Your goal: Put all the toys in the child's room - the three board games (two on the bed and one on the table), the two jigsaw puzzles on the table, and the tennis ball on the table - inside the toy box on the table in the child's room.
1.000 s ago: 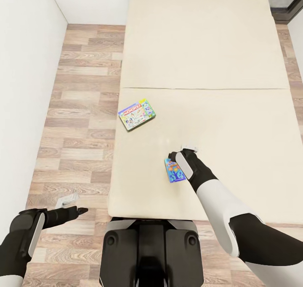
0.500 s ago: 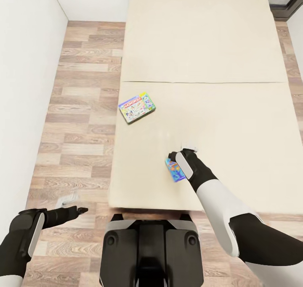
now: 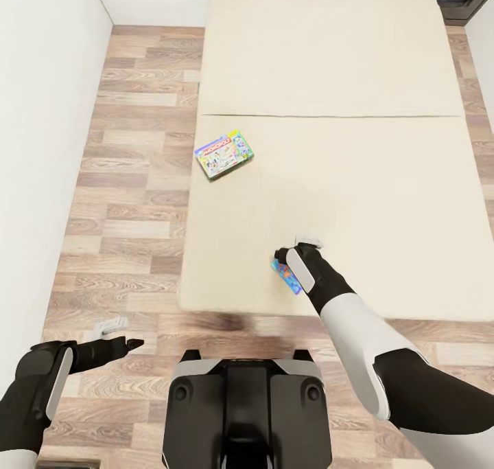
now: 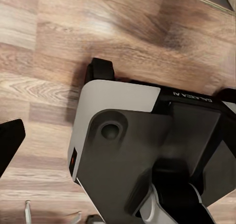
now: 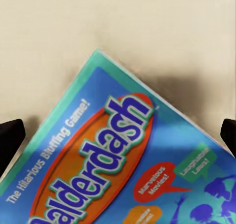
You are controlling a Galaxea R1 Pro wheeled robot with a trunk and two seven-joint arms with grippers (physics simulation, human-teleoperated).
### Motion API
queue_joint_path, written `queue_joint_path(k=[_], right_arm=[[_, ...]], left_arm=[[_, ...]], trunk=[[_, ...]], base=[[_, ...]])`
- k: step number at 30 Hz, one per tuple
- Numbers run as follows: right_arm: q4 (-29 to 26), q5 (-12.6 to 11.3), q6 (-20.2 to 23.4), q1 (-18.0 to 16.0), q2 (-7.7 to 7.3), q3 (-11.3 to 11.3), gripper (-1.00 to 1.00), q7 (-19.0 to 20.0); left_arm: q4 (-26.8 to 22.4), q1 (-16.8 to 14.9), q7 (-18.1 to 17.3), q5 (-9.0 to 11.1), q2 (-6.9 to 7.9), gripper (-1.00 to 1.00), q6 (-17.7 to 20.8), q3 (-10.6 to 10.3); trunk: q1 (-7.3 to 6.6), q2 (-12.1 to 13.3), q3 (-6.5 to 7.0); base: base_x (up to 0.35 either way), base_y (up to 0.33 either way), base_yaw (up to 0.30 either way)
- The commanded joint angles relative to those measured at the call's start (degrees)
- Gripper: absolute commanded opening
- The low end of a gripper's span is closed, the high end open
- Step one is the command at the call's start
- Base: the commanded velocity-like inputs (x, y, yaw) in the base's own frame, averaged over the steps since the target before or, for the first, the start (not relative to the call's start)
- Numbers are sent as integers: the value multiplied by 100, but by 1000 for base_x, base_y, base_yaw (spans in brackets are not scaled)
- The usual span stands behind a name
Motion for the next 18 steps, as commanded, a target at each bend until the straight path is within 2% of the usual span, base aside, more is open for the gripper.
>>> queue_joint_path(k=[1, 6, 18], right_arm=[[-5, -49, 17, -2, 0, 15, 100, -50], [-5, -49, 15, -2, 0, 15, 100, -48], [-13, -49, 14, -2, 0, 15, 100, -50]], left_arm=[[-5, -2, -22, -5, -1, 100, 34, 8], [-5, -2, -22, -5, -1, 100, 34, 8], [-5, -2, -22, -5, -2, 100, 34, 8]], trunk=[[1, -10, -6], [1, -10, -6], [1, -10, -6]], base=[[-275, 0, 0], [-148, 0, 0], [-19, 0, 0]])
